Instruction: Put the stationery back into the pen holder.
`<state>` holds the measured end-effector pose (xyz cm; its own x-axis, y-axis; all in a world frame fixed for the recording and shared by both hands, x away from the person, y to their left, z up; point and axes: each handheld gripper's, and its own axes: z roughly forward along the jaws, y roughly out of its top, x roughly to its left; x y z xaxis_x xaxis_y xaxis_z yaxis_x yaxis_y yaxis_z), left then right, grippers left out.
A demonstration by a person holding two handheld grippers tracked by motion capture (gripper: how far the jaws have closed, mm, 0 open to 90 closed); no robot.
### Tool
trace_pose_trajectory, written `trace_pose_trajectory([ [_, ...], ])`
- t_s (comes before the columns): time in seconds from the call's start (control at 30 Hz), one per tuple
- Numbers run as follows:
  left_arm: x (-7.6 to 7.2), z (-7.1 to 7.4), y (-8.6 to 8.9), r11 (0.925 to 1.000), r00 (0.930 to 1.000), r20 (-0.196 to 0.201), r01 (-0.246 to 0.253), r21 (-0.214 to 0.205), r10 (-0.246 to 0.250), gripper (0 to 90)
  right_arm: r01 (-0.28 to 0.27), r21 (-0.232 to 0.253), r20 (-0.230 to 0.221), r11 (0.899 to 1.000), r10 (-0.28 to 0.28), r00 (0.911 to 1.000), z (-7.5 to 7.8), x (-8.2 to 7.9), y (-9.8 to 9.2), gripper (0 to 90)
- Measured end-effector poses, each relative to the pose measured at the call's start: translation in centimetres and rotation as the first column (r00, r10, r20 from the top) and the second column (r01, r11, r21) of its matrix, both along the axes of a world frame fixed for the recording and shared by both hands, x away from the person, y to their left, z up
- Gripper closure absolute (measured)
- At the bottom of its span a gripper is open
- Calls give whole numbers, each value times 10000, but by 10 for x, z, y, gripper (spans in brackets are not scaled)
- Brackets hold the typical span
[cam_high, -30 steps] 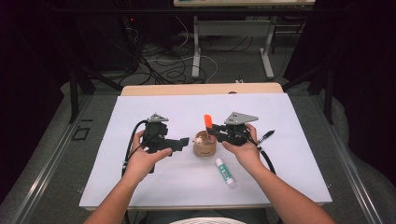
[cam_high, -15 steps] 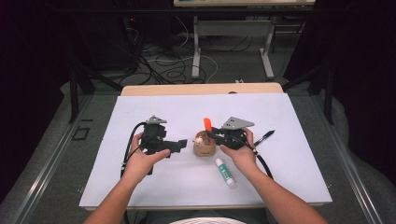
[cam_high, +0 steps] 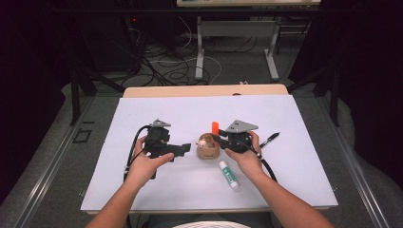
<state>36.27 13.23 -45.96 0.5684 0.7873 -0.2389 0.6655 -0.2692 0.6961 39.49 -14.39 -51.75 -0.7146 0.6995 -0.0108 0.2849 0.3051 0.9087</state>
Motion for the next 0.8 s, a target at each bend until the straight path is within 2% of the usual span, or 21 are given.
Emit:
trace_pose_trajectory([
  [0.1, 0, 0, 0, 10000, 10000, 11, 28, 19, -28, 67, 114, -95, 19, 9999, -114, 9999, 2, -3, -3, 654],
  [0.23, 0, 0, 0, 10000, 10000, 43, 34, -30, -33, 68, 501, 221, -85, 9985, -499, 9987, 5, -7, -8, 582],
  [0.5, -1, 1, 0, 10000, 9999, 121, -30, -60, 31, 73, 510, 573, -418, 9971, -486, 9979, 12, -8, -17, 499],
  [0.7, -1, 1, 2, 9999, 9999, 111, -71, -97, 72, 80, 667, 613, -657, 9959, -626, 9959, 18, -12, -20, 464],
  [0.77, -1, 0, 2, 9999, 9999, 112, -74, -114, 75, 83, 713, 343, -778, 9969, -685, 9946, 22, -15, -22, 443],
  [0.8, -1, 0, 2, 10000, 9999, 162, -53, -71, 54, 85, 689, 442, -629, 9966, -661, 9958, 22, -14, -22, 438],
])
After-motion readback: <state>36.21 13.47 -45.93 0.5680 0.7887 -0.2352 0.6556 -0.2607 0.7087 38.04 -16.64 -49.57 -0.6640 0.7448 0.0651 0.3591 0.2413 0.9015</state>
